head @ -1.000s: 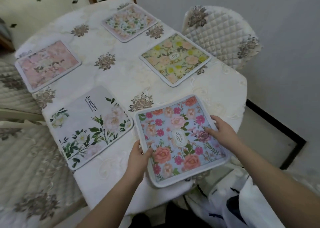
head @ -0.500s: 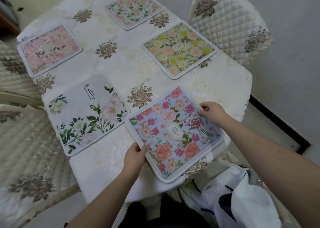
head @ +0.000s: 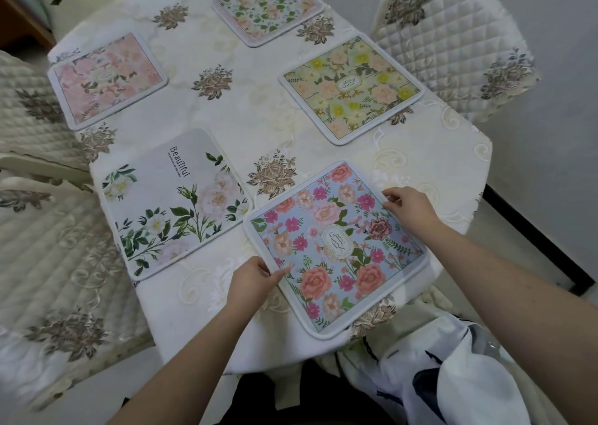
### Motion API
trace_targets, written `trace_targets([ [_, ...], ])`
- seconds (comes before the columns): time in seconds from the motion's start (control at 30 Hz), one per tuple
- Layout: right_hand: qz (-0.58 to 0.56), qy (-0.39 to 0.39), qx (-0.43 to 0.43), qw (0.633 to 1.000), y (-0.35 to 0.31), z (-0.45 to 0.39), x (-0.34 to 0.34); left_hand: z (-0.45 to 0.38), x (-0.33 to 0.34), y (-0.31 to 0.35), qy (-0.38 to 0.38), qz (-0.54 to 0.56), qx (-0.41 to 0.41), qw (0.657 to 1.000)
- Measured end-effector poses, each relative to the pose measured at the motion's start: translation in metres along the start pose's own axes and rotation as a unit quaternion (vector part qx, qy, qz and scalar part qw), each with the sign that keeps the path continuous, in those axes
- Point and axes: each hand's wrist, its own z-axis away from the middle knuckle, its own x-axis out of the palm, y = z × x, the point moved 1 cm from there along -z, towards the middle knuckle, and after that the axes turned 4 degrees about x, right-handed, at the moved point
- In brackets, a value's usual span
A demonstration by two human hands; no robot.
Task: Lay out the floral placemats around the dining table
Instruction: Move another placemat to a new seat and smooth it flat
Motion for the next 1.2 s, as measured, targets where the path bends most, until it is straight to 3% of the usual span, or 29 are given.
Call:
trace_targets([
  [0.43,-0.037,0.036,0.008,0.999,0.002,0.004,0.002,-0.015,-0.003,0.005,0.01,-0.122,0.012,0.992],
  [0.6,-0.032,0.085,0.014,0.996,0.0,0.008,0.009,-0.006,-0.005,0.009,0.132,-0.055,0.008,0.99],
  [0.7,-0.007,0.106,-0.041,0.993,-0.018,0.013,0.021,-0.008,-0.001,0.022,0.176,-0.025,0.072,0.981],
  [0.83,0.012,0.064,-0.132,0.989,-0.059,0.017,0.049,-0.026,0.016,0.047,0.186,-0.067,0.171,0.965],
  [1.03,0.098,-0.046,-0.219,0.97,-0.104,0.009,0.097,-0.057,0.031,0.058,0.191,-0.154,0.233,0.941],
  [1.2,0.237,-0.03,-0.248,0.939,-0.109,0.0,0.121,-0.078,0.037,0.042,0.16,-0.224,0.248,0.929],
])
